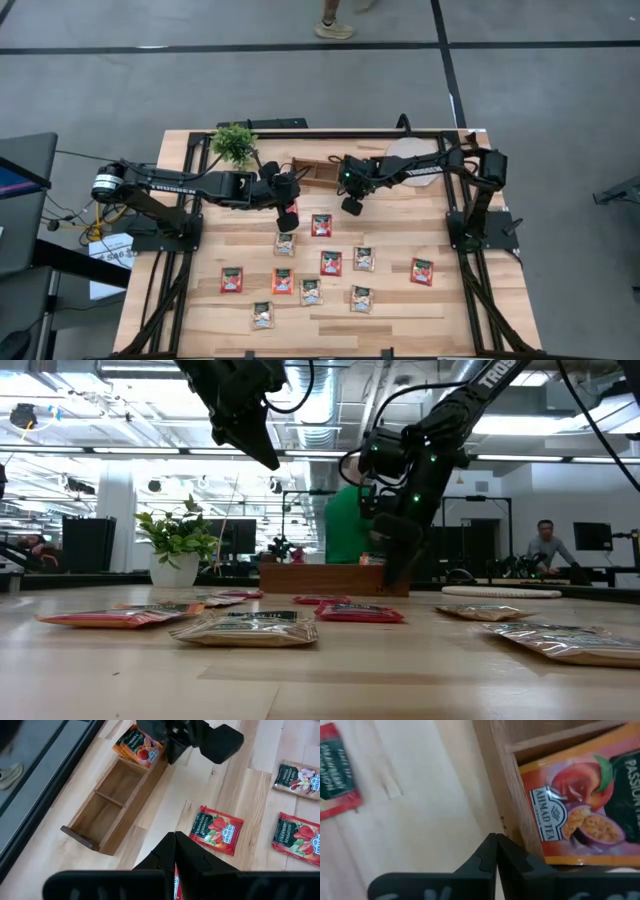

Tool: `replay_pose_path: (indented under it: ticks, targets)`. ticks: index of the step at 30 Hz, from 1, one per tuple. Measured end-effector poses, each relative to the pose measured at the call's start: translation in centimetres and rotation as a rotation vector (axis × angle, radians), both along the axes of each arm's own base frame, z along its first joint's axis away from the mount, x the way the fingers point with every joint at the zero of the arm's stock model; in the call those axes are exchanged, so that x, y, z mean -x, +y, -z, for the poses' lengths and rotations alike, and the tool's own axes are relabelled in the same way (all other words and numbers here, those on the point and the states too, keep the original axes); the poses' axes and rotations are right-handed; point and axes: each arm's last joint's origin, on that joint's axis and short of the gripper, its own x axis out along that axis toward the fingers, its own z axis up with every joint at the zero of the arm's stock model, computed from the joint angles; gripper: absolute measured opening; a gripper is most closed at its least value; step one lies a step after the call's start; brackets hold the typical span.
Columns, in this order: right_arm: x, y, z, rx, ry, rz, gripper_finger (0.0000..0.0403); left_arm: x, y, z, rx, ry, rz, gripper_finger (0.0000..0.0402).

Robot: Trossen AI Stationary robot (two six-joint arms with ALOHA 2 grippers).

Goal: Pick & Place Tea
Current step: Adjust the wooden organizer, then put the orange tea bag into the right section of the wooden organizer

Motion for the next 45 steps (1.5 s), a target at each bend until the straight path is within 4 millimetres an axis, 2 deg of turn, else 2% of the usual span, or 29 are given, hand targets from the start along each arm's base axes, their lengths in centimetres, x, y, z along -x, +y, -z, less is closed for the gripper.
replay_pose_path:
  ticks: [10,18,22,29,39,45]
  targets:
    - [0.7,-1.7,0.0,0.012,0.02,0.008,0.0,0.0,0.0,0.0,0.0,0.0,0.0,0.0]
    - [0.7,-1.1,-0.6,0.012,0.015,-0.03,0.0,0.0,0.0,0.0,0.0,0.0,0.0,0.0]
    - [1.2,0.7,-2.5,-0.041,-0.004,-0.088,0.0,0.0,0.0,0.0,0.0,0.004,-0.001,0.0]
    - [2.7,5.8,-8.2,-0.173,-0.165,-0.286,0.0,0.6,0.0,0.5,0.011,0.086,0.007,0.0]
    - [6.6,11.3,-13.1,-0.259,-0.224,-0.297,0.0,1.3,-0.8,1.2,0.244,0.169,0.106,0.0]
    - [9.3,13.5,-15.6,-0.328,-0.285,-0.262,0.0,1.1,-1.0,1.6,0.336,0.171,0.084,0.0]
